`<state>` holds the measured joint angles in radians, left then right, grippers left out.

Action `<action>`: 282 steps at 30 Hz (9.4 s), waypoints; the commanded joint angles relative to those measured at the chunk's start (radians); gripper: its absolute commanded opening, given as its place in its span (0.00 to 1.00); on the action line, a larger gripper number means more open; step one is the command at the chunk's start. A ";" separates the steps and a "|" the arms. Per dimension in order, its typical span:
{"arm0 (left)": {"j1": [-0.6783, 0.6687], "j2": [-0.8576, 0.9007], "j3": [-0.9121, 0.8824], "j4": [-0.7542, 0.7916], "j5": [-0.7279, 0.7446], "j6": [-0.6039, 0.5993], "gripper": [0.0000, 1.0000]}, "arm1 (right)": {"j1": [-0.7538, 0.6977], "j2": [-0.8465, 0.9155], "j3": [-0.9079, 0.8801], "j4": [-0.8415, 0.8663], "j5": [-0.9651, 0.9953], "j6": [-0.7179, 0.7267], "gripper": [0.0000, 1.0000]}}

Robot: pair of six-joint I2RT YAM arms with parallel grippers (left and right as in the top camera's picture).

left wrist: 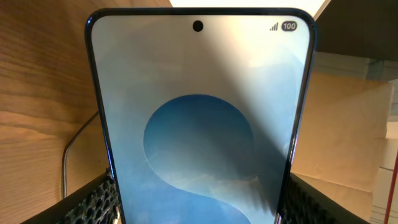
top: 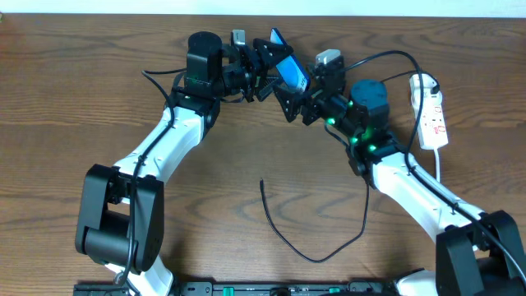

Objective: Plug charger to phone and switch on socket

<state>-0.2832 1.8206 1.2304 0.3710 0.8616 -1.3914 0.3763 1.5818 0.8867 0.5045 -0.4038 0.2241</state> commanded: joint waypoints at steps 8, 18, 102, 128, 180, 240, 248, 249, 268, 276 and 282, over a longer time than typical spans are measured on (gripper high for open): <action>0.001 -0.029 0.007 0.017 0.008 -0.010 0.07 | 0.014 0.011 0.036 -0.024 -0.006 0.006 0.66; 0.001 -0.029 0.007 0.017 -0.001 -0.033 0.08 | 0.014 0.011 0.036 -0.022 -0.006 0.006 0.53; 0.000 -0.029 0.007 0.016 -0.002 -0.106 0.92 | 0.017 0.011 0.035 0.017 0.039 0.031 0.01; 0.137 -0.029 0.007 0.039 0.275 -0.092 0.93 | -0.134 0.011 0.036 0.031 0.086 0.373 0.01; 0.139 -0.029 0.007 0.039 0.034 0.013 0.93 | 0.124 0.011 0.035 0.080 0.226 1.620 0.01; 0.103 -0.029 0.006 0.034 0.030 0.005 0.36 | 0.175 0.011 0.035 0.084 0.252 1.623 0.02; 0.103 -0.029 0.005 0.034 0.027 0.007 0.24 | 0.175 0.011 0.035 0.084 0.252 1.623 0.02; 0.103 -0.029 0.005 0.034 0.027 0.007 0.21 | 0.175 0.011 0.035 0.084 0.252 1.623 0.01; 0.103 -0.029 0.005 0.034 0.026 0.007 0.07 | 0.175 0.011 0.035 0.084 0.252 1.623 0.01; 0.103 -0.029 0.005 0.034 0.027 0.007 0.07 | 0.175 0.011 0.035 0.084 0.252 1.623 0.16; 0.103 -0.029 0.005 0.035 0.027 0.007 0.07 | 0.175 0.011 0.035 0.084 0.252 1.623 0.52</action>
<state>-0.1806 1.8206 1.2304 0.3935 0.8841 -1.3975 0.5430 1.5967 0.9028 0.5880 -0.1490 1.8511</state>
